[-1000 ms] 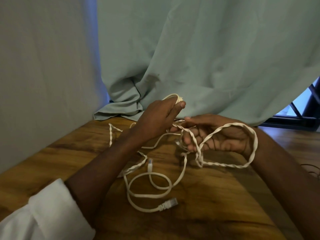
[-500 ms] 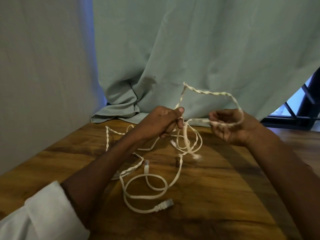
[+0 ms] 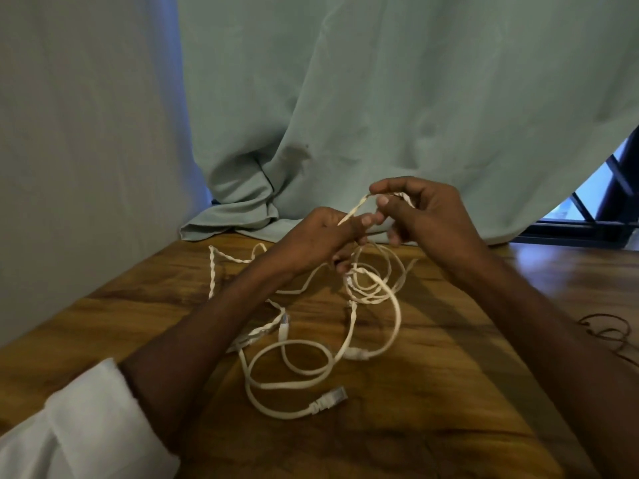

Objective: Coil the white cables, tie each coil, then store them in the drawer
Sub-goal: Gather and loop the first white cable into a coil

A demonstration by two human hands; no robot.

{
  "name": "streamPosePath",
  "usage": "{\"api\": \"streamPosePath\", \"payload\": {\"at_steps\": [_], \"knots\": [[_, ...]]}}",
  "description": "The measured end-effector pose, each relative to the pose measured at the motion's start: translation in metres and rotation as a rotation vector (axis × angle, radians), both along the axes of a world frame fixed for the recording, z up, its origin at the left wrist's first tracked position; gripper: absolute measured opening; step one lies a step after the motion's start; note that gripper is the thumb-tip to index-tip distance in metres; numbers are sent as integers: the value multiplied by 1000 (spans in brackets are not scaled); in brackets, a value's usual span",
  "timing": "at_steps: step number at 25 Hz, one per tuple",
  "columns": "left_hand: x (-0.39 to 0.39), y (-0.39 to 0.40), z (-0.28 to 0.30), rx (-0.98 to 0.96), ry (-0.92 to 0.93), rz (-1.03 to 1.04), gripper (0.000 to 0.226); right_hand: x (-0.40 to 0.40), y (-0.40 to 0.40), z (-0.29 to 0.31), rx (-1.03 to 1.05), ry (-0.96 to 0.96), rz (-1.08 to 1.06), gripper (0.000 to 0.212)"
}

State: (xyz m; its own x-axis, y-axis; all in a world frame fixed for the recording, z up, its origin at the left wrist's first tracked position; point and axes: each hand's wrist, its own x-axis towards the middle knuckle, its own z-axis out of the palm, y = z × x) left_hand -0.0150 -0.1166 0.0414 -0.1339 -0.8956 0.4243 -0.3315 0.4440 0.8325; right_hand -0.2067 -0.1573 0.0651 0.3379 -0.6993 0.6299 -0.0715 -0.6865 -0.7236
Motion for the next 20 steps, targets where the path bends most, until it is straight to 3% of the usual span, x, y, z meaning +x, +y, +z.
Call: {"api": "streamPosePath", "payload": {"at_steps": [4,7,9,14,16,20], "knots": [[-4,6,9,92,457,-215,47,-6,-4,2,-16,12,-26,15],[-3,5,14,158,628,-307,58,4,3,-2,-30,45,8,22],[-1,4,16,223,692,-393,61,9,6,-4,-3,55,4,22],[-6,6,12,169,721,-407,42,7,5,-2,39,21,0,13],[-7,5,10,159,737,-379,48,8,7,-1,18,48,-16,15],[-9,8,13,183,797,-394,62,4,8,3,196,29,93,22]]}}
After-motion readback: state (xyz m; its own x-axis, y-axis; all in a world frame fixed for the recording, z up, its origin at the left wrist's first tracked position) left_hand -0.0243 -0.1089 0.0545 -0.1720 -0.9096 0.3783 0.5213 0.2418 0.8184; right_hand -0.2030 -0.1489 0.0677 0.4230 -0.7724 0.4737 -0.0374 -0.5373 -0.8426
